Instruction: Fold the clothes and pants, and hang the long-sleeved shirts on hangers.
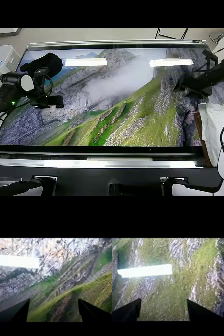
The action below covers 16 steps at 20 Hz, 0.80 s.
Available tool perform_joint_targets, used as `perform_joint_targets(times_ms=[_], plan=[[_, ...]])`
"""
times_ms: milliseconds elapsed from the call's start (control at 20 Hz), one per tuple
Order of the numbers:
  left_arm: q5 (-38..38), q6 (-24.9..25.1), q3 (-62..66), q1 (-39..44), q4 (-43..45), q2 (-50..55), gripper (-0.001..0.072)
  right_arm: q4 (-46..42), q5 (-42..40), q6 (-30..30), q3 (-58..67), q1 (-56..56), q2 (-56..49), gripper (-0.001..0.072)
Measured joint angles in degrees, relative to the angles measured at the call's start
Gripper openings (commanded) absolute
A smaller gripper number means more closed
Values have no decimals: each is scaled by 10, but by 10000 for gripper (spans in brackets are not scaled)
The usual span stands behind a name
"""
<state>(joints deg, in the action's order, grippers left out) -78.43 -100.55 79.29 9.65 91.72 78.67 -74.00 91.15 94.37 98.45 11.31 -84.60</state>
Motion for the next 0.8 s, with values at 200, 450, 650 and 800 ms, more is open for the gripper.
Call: perform_joint_targets(times_ms=[200,450,650,800], plan=[[0,0,0,0,0,0,700,0,0,0,0,0,0,629],[0,0,0,0,0,0,700,0,0,2,0,0,0,629],[0,0,0,0,0,0,700,0,0,2,0,0,0,628],[34,-2,-1,0,0,4,700,0,-12,1,0,0,0,693]])
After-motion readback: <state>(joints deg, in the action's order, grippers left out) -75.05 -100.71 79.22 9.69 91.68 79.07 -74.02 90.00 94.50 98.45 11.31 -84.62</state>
